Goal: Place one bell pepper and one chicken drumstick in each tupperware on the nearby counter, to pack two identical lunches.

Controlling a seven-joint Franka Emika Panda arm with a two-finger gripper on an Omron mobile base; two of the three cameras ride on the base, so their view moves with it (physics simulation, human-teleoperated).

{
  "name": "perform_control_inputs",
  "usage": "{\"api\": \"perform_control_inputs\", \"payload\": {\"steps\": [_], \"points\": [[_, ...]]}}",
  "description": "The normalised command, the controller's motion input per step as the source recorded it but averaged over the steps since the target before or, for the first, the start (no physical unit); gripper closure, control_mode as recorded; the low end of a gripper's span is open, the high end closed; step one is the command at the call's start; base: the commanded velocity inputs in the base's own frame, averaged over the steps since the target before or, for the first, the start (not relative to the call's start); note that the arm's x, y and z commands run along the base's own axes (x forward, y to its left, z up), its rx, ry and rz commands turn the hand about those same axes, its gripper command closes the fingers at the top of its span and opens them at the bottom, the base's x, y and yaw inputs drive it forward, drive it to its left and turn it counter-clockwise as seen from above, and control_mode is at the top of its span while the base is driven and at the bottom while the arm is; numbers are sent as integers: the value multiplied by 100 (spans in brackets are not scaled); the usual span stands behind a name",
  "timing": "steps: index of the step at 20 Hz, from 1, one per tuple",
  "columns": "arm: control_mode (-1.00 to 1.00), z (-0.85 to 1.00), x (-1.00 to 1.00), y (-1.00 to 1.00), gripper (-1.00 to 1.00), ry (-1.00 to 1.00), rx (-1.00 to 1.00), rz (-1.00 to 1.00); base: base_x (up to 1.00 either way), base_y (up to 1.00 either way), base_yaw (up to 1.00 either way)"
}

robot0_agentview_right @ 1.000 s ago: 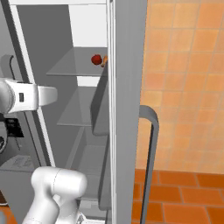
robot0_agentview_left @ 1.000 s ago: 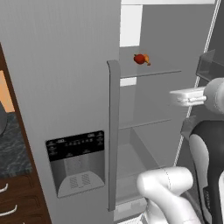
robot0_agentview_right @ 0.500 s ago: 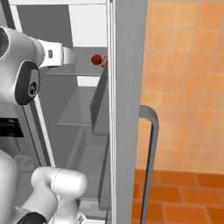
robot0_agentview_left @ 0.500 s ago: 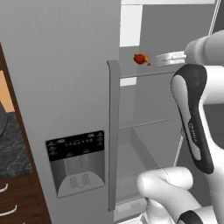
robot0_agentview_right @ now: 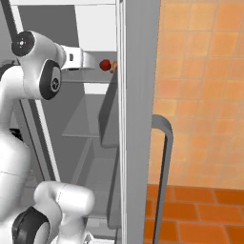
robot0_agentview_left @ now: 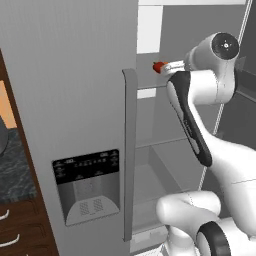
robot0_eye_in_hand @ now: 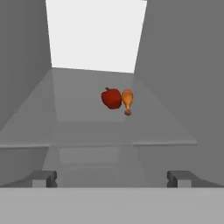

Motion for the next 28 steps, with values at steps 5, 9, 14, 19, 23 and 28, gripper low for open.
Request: {"api": "perform_control_inputs", "payload": {"steps": [5,9,14,19,23,28], "points": [[-100,-12,99,-7,-100,20,-3,7,0,0,0],[-100,-13,92,0,-100,22,0,20,0,0,0],[-100,-13,57,0,-100,10,0,13,0,0,0],[-100,-5,54,0,-100,7,-2,1,0,0,0],[-100,-30,100,0,-100,3,-7,0,0,0,0],[-100,-8,98,0,-100,7,-5,0,0,0,0]]}}
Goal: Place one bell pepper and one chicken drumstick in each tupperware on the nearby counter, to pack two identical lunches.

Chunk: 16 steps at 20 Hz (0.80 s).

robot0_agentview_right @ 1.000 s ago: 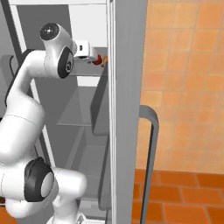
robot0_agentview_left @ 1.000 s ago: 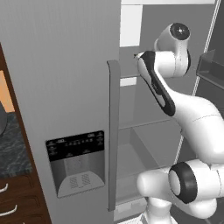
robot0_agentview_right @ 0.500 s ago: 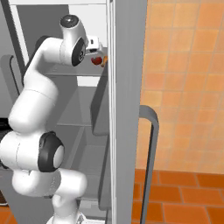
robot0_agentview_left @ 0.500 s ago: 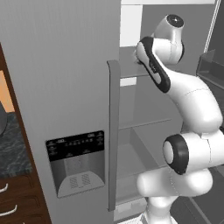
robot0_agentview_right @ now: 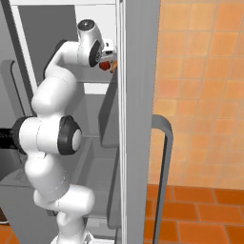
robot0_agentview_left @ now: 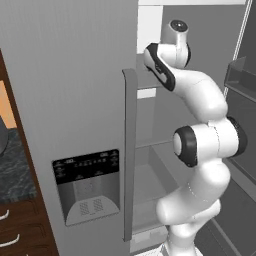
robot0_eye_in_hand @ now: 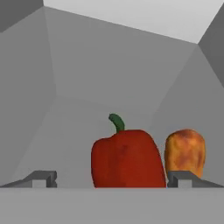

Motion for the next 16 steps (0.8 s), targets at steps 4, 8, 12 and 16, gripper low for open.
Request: {"api": "perform_control_inputs", "payload": {"steps": [4,8,12,16], "points": [[-100,-19,71,-5,-100,6,-3,0,0,0,0],[-100,-11,27,-6,-100,1,0,0,0,0,0],[-100,-10,-13,0,-100,0,0,0,0,0,0],[-100,-22,-37,0,-100,0,0,0,0,0,0]]}}
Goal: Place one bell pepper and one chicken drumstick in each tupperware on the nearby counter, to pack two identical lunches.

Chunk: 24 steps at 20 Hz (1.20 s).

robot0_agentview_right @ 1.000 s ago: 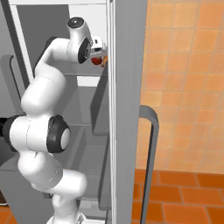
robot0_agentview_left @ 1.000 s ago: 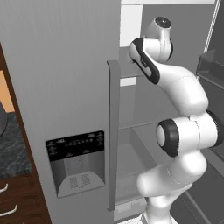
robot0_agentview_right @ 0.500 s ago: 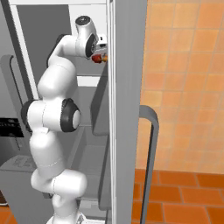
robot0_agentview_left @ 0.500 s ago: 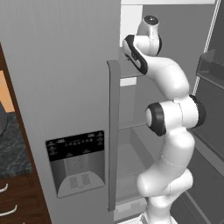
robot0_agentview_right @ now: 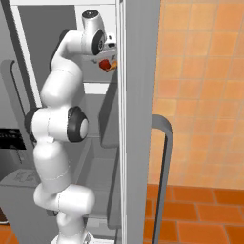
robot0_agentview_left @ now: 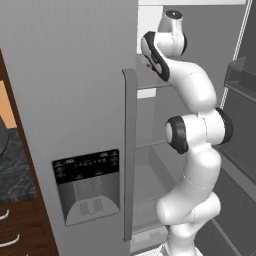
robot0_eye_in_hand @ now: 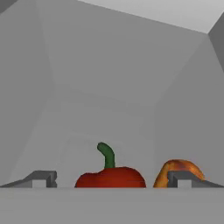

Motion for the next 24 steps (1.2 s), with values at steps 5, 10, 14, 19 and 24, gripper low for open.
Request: {"api": "perform_control_inputs", "payload": {"steps": [5,10,14,19,24], "points": [[-100,-42,-12,0,-100,0,0,0,0,0,0],[-100,-24,-26,0,-100,0,0,0,0,0,0],[-100,-14,-6,0,-100,0,0,0,0,0,0],[-100,-4,0,0,-100,1,0,0,0,0,0],[-100,-6,37,4,-100,7,0,1,0,0,0]]}}
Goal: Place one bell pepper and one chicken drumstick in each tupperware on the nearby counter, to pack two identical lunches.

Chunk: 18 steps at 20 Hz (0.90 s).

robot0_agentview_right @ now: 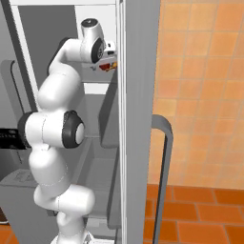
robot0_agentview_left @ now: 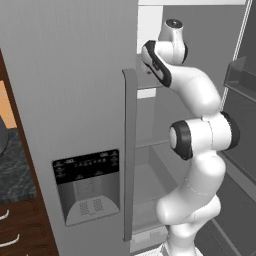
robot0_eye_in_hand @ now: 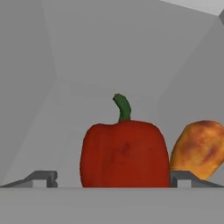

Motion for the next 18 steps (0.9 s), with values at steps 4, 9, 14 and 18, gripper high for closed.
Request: {"api": "perform_control_inputs", "payload": {"steps": [4,9,14,18], "points": [[-100,-41,27,6,100,12,0,0,0,0,0],[-100,-23,7,1,100,9,0,0,0,0,0],[-100,0,-22,-2,100,3,0,-1,0,0,0],[-100,-10,-99,-8,100,-17,4,-1,0,0,0]]}}
